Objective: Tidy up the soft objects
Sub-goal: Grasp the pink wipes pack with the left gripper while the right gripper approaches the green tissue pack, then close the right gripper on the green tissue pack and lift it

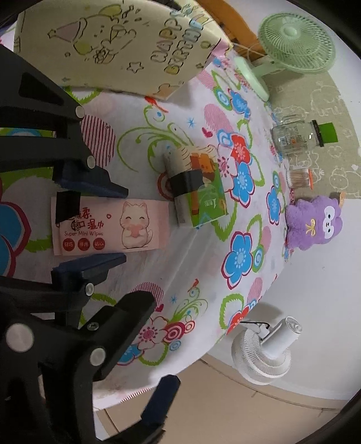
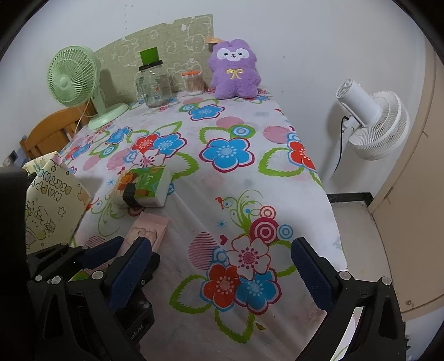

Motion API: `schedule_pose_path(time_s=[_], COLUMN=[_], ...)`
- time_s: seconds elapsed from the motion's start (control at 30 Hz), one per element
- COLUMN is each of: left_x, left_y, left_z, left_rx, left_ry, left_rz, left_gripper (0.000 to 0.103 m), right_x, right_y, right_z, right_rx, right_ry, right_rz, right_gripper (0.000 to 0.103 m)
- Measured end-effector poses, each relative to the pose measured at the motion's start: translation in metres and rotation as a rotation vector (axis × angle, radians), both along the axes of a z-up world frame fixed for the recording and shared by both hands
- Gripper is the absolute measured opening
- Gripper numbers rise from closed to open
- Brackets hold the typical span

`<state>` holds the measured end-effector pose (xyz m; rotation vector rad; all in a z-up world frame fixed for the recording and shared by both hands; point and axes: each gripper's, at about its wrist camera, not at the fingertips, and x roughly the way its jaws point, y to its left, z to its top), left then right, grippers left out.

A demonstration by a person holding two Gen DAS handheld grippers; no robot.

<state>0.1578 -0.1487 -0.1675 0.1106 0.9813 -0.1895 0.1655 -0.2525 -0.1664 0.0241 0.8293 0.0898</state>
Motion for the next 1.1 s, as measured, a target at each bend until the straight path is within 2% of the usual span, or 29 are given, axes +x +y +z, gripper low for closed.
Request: schedule_pose_path(time_s=[0.37, 0.53, 1.1], left_x=[-0.006, -0.005, 0.013], left_y=[0.015, 0.022, 0.048], left_z=[0.009, 0.012, 0.013], left_rx=[0.004, 0.030, 0.011], left_ry=[-0.014, -0.019, -0.003], left_rz=[0.036, 0.064, 0.146], left_gripper=[0.040, 0.040, 0.040], right_x=[-0.004, -0.003, 0.024], right_y=[0.013, 0.022, 0.053], right_z=[0.006, 0.009, 0.014], right_rx=[-0.009, -0.016, -0.029], right_ry=[-0.017, -0.020, -0.033], right_rz=[0.027, 0.050, 0.143], right_gripper=[0.102, 0.102, 0.102])
